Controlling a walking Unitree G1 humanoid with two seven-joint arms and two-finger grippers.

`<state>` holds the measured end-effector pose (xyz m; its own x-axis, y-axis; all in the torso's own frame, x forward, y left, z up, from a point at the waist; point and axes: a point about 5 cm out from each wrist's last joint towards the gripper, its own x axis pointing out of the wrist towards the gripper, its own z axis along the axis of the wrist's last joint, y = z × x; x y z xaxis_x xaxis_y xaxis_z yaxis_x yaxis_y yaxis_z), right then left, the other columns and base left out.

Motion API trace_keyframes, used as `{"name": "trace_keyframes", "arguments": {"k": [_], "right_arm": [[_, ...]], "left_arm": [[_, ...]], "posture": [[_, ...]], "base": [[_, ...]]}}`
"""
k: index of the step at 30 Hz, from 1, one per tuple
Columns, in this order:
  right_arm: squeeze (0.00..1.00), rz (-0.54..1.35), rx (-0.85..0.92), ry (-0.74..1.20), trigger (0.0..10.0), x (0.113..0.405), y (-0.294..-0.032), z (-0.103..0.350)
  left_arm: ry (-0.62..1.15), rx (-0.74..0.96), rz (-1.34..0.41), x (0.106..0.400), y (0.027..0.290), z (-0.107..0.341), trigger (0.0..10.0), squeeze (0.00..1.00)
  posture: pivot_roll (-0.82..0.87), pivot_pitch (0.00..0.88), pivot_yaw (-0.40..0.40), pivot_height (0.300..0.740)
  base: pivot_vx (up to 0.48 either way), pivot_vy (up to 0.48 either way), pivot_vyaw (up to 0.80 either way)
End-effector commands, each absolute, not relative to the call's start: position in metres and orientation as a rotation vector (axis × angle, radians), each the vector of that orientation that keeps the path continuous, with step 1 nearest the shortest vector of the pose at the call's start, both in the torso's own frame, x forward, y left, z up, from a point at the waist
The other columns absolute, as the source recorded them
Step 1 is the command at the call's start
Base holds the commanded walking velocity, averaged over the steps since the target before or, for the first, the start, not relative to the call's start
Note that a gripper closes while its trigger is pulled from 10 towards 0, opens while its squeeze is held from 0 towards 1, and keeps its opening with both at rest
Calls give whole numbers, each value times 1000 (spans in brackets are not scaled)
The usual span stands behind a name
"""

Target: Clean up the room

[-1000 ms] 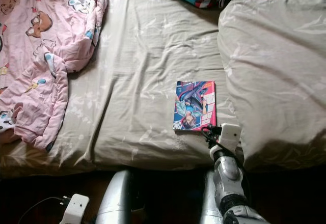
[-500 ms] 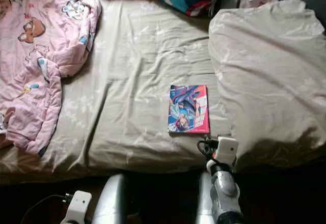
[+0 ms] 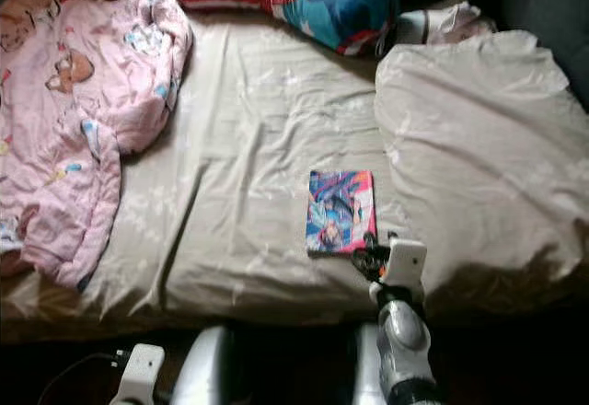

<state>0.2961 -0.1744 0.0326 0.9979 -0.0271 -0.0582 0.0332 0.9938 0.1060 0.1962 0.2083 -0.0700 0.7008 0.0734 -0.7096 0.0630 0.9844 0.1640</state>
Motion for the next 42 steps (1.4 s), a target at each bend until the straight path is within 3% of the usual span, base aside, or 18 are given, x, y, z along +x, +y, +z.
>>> {"name": "trace_keyframes", "arguments": {"k": [1,6,19,25,28,38,42], "right_arm": [[0,-8,109,92,10000,292,-168,26],[0,-14,113,130,10000,289,-170,19],[0,-62,157,363,10000,268,-178,-15],[0,-24,71,585,10000,238,-183,-45],[0,-49,38,700,10000,214,-199,-60],[0,-44,-7,846,10000,185,-199,-79],[0,-12,-50,861,10000,179,-194,-82]], "left_arm": [[840,175,11,186,209,-76,10000,0],[827,170,10,189,208,-74,10000,0],[808,160,17,193,206,-72,10000,0],[815,131,35,192,205,-73,10000,0],[818,116,49,193,204,-73,10000,0],[826,96,58,194,207,-73,10000,0],[837,89,59,192,207,-74,10000,0]], "posture": [[-69,185,107,704],[-68,187,105,739],[-66,184,95,740],[-67,166,77,740],[-60,153,65,740],[-70,144,69,740],[-61,144,69,740]], "base": [[0,0,0],[0,0,0],[0,0,0],[0,0,0],[0,0,0],[0,0,0],[0,127,764]]}}
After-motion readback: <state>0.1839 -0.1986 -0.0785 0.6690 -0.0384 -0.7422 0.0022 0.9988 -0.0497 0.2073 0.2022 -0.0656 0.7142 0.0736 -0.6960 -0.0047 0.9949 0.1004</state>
